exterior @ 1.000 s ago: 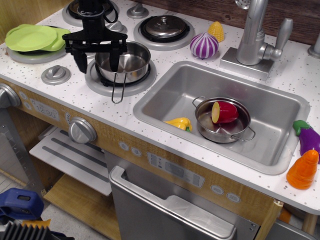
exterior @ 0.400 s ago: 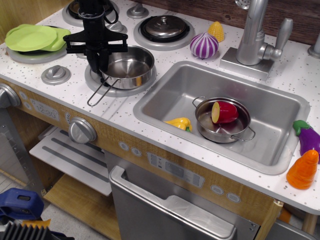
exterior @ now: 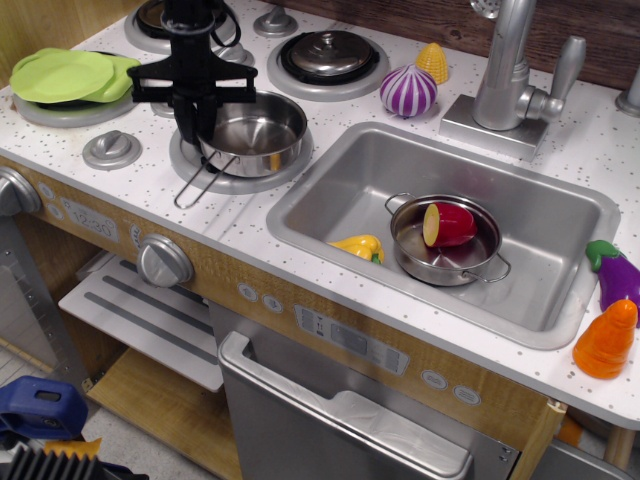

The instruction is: Pick up pan from stove

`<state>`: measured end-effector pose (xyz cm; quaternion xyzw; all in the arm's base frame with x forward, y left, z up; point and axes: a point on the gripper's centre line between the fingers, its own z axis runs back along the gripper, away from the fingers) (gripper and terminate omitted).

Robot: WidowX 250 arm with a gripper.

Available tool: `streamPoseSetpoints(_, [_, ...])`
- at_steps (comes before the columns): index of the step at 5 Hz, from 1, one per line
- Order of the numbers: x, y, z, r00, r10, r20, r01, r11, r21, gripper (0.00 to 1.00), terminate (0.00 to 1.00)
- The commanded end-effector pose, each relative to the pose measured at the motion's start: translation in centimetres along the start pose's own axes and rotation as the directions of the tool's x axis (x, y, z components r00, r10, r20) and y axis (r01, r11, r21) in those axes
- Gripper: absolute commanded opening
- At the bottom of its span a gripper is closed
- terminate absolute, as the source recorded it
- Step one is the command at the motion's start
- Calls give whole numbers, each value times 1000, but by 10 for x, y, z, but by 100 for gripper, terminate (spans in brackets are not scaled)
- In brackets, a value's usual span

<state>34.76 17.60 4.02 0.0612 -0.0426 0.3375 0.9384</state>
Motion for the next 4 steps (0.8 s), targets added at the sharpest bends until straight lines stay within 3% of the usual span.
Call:
streamPoseSetpoints(1, [31,10,75,990,44,134,-45,999,8,0,0])
streamPoseSetpoints(3, [46,16,97,977,79,197,-80,997,-7,0,0])
streamPoseSetpoints(4, [47,16,92,970,79,231,-76,997,-25,0,100])
